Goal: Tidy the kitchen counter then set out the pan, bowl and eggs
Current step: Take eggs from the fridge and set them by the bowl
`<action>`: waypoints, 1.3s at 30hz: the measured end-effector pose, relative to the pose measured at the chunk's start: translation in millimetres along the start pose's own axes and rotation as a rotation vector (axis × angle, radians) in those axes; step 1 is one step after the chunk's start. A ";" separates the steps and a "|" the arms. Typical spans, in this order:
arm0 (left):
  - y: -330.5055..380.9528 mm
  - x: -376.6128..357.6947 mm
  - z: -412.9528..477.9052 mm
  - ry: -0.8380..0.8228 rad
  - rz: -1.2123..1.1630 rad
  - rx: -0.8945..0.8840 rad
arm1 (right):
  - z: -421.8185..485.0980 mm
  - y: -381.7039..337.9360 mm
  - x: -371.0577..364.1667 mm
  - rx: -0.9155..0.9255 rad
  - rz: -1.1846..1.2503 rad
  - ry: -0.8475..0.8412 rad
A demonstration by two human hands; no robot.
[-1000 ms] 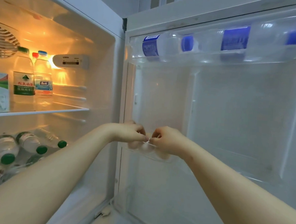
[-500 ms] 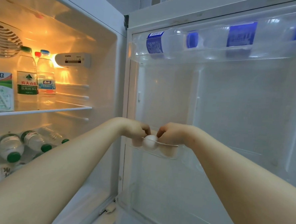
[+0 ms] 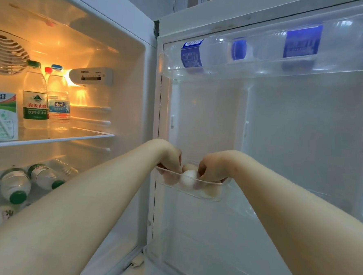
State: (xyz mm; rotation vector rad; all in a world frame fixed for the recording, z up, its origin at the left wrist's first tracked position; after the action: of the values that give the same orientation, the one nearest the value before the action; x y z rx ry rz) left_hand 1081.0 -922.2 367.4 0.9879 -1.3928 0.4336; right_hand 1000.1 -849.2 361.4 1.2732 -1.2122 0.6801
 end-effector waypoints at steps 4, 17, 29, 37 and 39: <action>-5.9 -1.1 3.9 0.098 -0.109 -0.028 | 0.8 4.5 -2.4 -0.013 0.128 0.105; -8.1 -5.2 -2.1 0.164 -0.376 -0.192 | -4.2 13.5 -0.5 0.021 0.238 0.255; -6.3 -4.9 1.9 0.172 -0.310 -0.112 | -3.2 11.6 5.0 0.040 -0.028 -0.044; -11.4 -5.5 4.2 0.235 -0.428 -0.186 | -2.3 16.1 5.4 0.092 0.161 0.178; -11.1 -6.5 4.9 0.224 -0.475 -0.222 | -6.4 18.5 3.2 0.116 0.268 0.244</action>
State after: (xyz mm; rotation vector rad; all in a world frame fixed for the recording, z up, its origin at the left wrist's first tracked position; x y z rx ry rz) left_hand 1085.4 -930.3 357.2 1.0133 -0.9422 0.0305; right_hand 986.0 -839.5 371.5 1.0939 -1.1633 1.0823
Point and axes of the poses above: each hand's wrist, its own z-axis towards the middle knuckle, its own x-axis out of the back of the hand, y = z × x, the point moved 6 cm from there along z, towards the middle knuckle, and after that the axes turned 15 degrees about -z, right-handed, at the moved point
